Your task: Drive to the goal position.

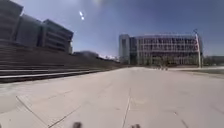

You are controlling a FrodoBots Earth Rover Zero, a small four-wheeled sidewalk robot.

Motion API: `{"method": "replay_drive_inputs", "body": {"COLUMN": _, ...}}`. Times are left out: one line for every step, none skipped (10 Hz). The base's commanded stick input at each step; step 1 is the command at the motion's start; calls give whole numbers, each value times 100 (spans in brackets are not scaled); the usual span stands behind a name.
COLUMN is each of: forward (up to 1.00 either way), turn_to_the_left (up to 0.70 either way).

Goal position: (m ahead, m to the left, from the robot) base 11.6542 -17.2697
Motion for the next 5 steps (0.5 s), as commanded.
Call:
{"method": "replay_drive_inputs", "body": {"forward": 85, "turn_to_the_left": 1}}
{"method": "replay_drive_inputs", "body": {"forward": 85, "turn_to_the_left": 1}}
{"method": "replay_drive_inputs", "body": {"forward": 85, "turn_to_the_left": 1}}
{"method": "replay_drive_inputs", "body": {"forward": 85, "turn_to_the_left": 1}}
{"method": "replay_drive_inputs", "body": {"forward": 85, "turn_to_the_left": -4}}
